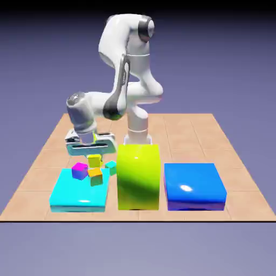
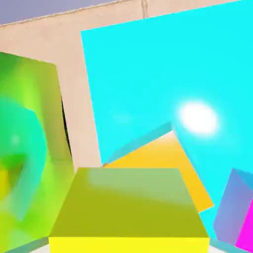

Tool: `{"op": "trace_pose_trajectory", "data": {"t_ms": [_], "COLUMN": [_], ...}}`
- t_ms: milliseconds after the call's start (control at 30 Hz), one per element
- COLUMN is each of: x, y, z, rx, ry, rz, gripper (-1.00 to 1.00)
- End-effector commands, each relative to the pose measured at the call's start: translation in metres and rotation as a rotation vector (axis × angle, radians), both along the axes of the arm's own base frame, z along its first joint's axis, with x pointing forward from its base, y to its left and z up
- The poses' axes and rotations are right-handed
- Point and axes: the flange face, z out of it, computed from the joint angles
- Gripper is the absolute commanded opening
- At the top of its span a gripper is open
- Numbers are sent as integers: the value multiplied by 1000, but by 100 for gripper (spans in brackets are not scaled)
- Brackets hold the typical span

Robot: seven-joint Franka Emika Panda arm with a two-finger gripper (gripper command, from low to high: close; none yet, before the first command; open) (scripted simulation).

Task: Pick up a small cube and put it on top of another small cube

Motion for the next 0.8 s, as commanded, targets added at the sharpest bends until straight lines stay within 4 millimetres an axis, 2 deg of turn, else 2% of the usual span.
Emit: {"op": "trace_pose_trajectory", "data": {"t_ms": [0,200,333,367,400,633,667,700,733,767], "x": [-9,-65,-112,-119,-119,-130,-132,-132,-132,-129], "y": [3,27,32,33,33,39,39,39,39,38], "z": [2,7,-41,-47,-47,-111,-115,-115,-115,-106], "rx": [-11,-84,-85,-86,-86,-85,-86,-86,-86,-84], "ry": [-3,-28,158,182,182,182,182,182,182,182], "rz": [-8,-58,-214,-234,-234,-234,-234,-234,-234,-234], "gripper": [-100,-100,-100,-100,-100,-100,-100,100,100,100]}}
